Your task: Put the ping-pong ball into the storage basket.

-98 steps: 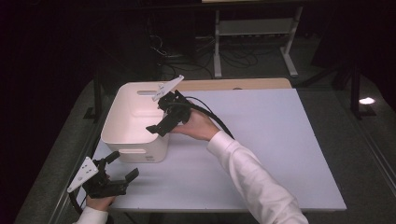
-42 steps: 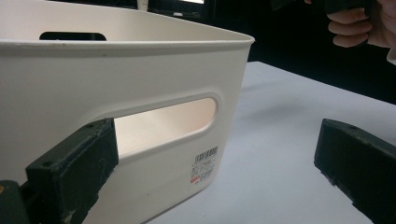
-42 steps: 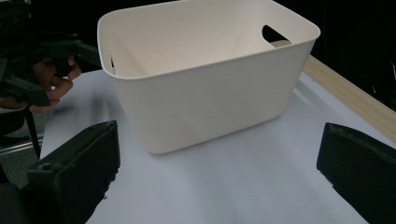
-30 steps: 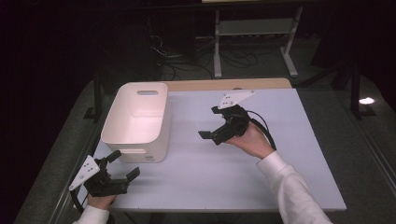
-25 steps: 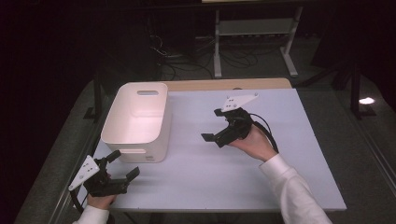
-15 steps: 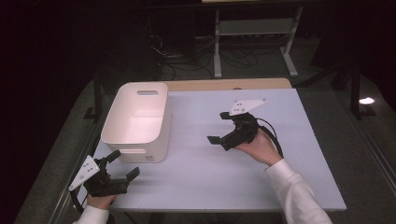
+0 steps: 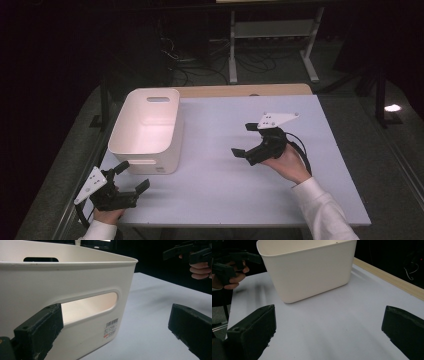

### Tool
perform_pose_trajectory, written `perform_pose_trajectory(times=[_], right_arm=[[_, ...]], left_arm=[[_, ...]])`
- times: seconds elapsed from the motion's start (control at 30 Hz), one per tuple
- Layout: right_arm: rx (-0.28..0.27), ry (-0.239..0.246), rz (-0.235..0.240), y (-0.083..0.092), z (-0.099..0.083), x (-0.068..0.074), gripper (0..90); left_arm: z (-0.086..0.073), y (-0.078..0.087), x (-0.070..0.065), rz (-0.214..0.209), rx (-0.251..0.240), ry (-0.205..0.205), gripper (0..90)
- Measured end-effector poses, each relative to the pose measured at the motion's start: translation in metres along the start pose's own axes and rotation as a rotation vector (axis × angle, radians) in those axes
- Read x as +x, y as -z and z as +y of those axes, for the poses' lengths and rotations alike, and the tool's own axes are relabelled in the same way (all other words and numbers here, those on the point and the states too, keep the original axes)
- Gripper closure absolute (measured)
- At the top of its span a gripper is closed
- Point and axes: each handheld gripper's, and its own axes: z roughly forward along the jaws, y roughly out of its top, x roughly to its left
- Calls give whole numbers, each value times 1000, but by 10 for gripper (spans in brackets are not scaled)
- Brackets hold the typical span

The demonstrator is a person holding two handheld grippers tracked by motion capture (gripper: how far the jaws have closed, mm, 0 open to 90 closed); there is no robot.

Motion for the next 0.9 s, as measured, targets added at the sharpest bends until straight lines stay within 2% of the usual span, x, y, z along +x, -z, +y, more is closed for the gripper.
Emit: perform_pose_trajectory(times=[0.37,0.67,0.9], right_arm=[[-11,-19,-42,15,-15,-4,0],[-45,-37,-70,30,-32,-6,0],[-64,-38,-105,43,-42,-6,0]], left_arm=[[0,-1,0,-5,-3,-5,0],[0,-1,0,-3,4,-10,0],[0,-1,-1,-8,-8,-2,0]])
